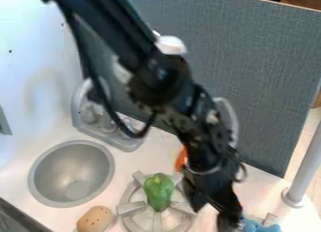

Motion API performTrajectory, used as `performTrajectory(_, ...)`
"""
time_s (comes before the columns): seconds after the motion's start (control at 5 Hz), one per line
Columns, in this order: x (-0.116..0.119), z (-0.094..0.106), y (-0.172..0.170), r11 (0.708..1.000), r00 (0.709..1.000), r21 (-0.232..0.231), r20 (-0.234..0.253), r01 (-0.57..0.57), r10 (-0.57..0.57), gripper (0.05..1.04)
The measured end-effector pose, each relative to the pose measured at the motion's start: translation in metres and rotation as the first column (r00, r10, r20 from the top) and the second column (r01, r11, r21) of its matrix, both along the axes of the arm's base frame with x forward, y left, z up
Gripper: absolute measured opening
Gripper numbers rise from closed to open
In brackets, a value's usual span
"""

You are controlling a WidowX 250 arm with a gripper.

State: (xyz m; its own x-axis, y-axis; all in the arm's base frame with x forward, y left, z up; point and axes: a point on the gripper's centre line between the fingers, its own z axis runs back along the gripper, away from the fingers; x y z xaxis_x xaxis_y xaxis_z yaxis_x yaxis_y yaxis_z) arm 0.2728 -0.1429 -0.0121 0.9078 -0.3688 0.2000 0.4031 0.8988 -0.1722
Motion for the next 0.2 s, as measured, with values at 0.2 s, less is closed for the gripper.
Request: performTrajectory(0.2,0.0065,-0.0155,-0.0240,0.997,0.997,-0.010,-0.010,-0.071,0.071,1.003)
